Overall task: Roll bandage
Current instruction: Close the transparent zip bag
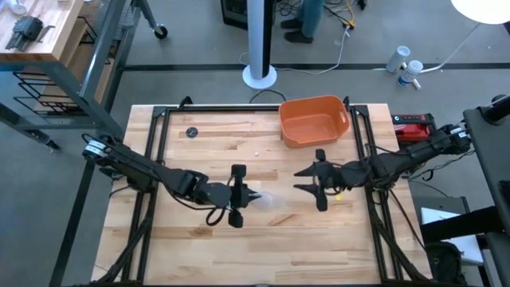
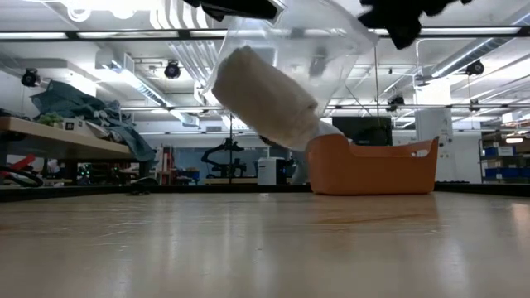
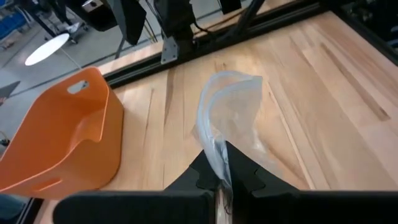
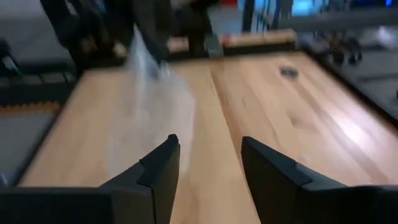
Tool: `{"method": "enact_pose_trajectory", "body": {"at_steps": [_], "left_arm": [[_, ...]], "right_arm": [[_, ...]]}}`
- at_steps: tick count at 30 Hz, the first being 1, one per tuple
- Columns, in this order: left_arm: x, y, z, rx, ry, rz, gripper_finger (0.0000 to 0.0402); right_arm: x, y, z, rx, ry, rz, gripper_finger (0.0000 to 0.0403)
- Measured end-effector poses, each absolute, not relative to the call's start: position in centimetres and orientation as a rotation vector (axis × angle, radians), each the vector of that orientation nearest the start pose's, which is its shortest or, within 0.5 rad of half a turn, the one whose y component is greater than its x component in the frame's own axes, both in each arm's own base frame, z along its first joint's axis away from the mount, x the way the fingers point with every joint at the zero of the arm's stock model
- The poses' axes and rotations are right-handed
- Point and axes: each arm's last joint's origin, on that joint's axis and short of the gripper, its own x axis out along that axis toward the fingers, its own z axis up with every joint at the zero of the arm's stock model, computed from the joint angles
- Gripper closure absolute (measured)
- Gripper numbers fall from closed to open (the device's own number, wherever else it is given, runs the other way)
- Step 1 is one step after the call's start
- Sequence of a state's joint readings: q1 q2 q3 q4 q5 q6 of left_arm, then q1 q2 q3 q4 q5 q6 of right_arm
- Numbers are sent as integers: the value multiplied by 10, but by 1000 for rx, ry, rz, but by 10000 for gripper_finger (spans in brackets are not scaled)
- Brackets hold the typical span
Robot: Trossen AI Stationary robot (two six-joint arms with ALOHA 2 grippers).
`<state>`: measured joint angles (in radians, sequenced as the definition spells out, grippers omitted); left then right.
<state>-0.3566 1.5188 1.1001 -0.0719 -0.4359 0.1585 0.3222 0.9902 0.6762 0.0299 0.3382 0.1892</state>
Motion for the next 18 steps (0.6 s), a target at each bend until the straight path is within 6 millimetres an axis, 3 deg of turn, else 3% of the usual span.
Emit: {"method": "enact_pose_trajectory", "body": {"at_steps": [8, 18], "left_arm": [[320, -106, 278, 333, 457, 45, 401], [320, -107, 278, 362, 461, 28, 401]], "right_arm": [[236, 70, 285, 18, 70, 37, 242], [281, 82, 294, -26, 161, 53, 244]]}}
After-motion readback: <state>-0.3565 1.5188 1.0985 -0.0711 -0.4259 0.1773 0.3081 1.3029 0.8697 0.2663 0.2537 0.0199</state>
